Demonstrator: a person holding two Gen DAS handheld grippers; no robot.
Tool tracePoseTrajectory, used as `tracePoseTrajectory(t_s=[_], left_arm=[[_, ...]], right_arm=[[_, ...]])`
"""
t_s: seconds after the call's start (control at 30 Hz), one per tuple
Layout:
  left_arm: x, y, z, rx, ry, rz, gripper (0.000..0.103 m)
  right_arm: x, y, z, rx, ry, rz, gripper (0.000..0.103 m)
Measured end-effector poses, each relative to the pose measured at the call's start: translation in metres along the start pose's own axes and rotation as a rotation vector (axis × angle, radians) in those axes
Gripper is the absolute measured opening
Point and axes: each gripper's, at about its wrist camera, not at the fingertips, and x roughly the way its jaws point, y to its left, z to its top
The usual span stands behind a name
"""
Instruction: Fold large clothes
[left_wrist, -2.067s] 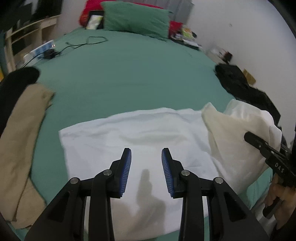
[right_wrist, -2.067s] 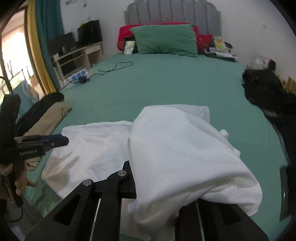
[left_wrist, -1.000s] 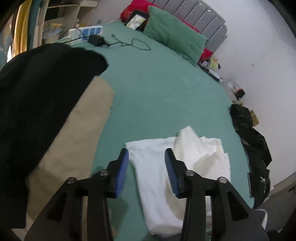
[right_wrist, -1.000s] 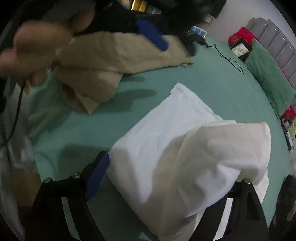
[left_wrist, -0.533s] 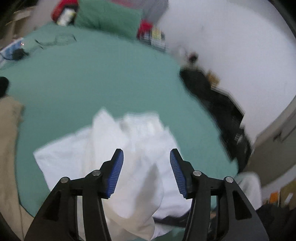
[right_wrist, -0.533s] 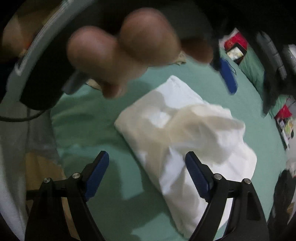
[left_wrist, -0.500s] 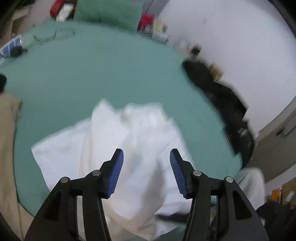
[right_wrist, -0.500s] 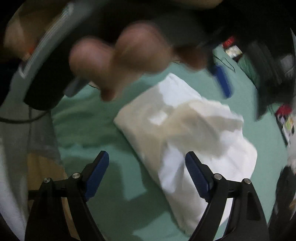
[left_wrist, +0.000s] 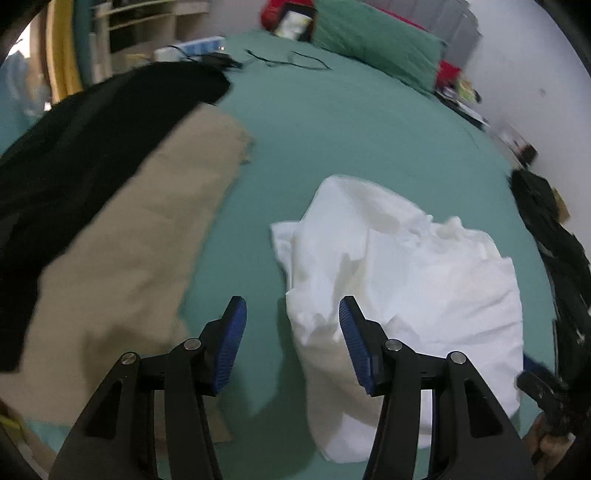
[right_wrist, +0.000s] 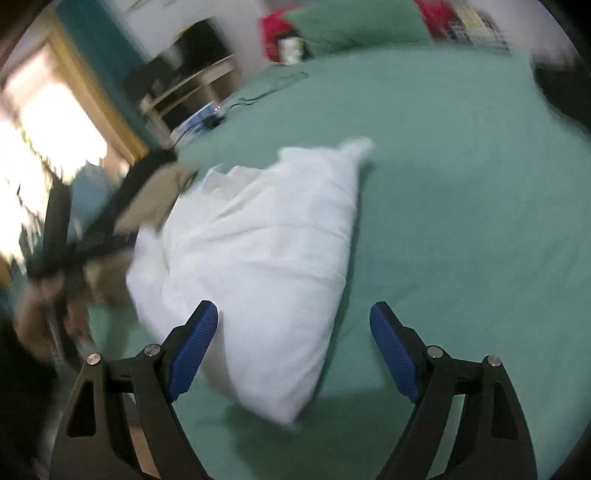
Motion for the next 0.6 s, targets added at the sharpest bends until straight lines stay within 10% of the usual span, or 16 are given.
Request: tracePoseTrajectory(t_s=[0.13,0.3,0.47,0.6], left_arm=[[-0.014,-0.011,-0.008,0.053,-0.051,0.045,0.055],[-0.036,-0.021,-0.029,0.104,-0.091,-0.081,0.055],[0.005,-0.028,-0.061,0.101,0.192,-0.145,0.055],[-0.017,-0.034,-0.065,0.124,0.146,-0.195,0.055]], right_arm=[[0.028,-0.013,-0.002,0.106,0.037,0.089,0.058],[0.031,-0.011,-0.011,0.080,0.037,0.112,0.022],[0.019,-0.008,-0.014,0.071,0.043,0.091,0.016],[0.009,0.005,-0.014,0.002,0.054,0.029,0.016]])
